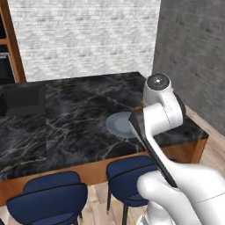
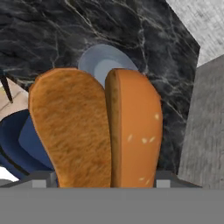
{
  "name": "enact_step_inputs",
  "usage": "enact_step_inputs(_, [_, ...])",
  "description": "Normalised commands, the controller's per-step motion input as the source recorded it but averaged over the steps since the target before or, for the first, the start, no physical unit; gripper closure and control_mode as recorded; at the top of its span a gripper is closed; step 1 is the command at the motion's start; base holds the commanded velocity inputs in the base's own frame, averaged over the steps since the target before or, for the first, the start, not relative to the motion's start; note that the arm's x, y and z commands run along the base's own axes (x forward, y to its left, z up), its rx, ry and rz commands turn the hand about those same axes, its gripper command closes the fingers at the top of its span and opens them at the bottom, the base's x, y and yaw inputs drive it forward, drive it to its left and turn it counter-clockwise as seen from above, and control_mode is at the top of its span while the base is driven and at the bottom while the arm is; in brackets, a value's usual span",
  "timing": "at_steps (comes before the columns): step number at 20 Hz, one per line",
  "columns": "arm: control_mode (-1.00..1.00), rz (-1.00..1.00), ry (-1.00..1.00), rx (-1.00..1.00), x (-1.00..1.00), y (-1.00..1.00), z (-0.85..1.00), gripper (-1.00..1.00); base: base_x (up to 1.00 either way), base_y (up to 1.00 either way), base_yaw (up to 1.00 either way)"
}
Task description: Move the hot dog bun to the plate on the dining table and place the condiment next to that plate. Then navigate to the fridge and take the sausage and place it on the plate as well.
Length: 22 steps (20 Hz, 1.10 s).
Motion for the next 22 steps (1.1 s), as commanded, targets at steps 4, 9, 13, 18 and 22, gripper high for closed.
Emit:
enact_step_inputs(4, [-1.0,0.14,0.02,0.0,0.49,-0.04,-0.12,1.0,0.42,-0.1,0.22])
enact_step_inputs(9, [-1.0,0.05,0.11,0.0,0.93,-0.12,-0.36,1.0,0.0,0.0,0.0])
enact_step_inputs(13, [-1.0,0.01,0.13,0.0,0.6,-0.19,-0.59,1.0,0.0,0.0,0.0])
enact_step_inputs(18, [-1.0,0.02,0.34,0.04,0.54,-0.39,-0.38,1.0,0.0,0.0,0.0])
enact_step_inputs(22, [-1.0,0.02,0.12,0.07,0.58,-0.19,-0.38,1.0,0.0,0.0,0.0])
